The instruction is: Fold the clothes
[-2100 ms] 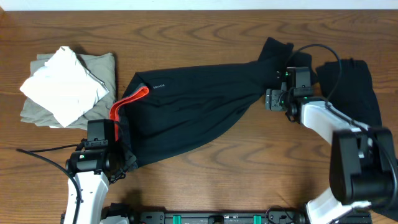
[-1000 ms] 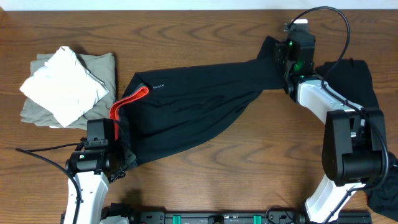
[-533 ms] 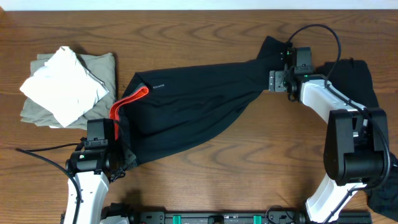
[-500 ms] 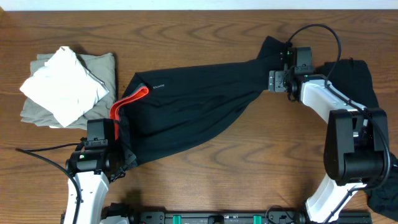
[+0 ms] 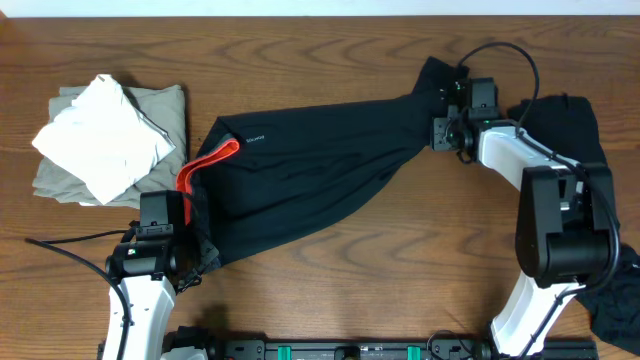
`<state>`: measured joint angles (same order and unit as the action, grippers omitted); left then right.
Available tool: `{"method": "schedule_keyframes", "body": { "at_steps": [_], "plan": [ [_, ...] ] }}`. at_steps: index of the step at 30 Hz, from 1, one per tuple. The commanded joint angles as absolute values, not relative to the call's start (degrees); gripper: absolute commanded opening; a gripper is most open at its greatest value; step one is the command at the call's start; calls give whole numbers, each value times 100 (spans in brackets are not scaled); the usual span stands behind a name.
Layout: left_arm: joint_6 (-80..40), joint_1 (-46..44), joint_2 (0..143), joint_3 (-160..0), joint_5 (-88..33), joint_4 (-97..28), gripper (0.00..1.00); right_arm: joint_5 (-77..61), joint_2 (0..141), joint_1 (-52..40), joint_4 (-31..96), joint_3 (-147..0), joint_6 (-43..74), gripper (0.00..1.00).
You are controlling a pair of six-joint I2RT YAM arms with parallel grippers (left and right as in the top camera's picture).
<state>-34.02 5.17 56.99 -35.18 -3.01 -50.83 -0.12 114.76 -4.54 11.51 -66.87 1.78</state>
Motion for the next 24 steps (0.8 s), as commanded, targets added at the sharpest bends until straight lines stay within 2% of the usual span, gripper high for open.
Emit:
{"method": "schedule_keyframes", "body": {
  "at_steps": [1,2,4,11,17,22,23,24],
  "plan": [
    [-3321,545,5690,-3614,-250,-5092,7,161,11730,-423,1240,-6628,123,16],
    [-3321,545,5690,-3614,-248,-5092,7,207,11686,-423,1243,-6635,130,10],
    [-3321,545,5690,-3612,-250,-5092,7,377,11485,-429,1240,-6639,176,3],
    [-3321,545,5690,-3612,-248,-5037,7,622,10551,-554,943,-6643,165,7],
    [-3321,545,5690,-3612,-248,-5004,7,602,10068,-803,69,-6643,165,4],
    [-3321,545,5690,-3612,-250,-5006,7,574,10425,-1017,-1066,-6643,167,11],
    [-3321,545,5690,-3612,-250,-5006,7,576,10565,-1050,-1299,-6643,165,17],
    [-3321,545,5690,-3612,-250,-5009,7,574,10724,-1070,-1509,-6643,167,26]
  ]
}}
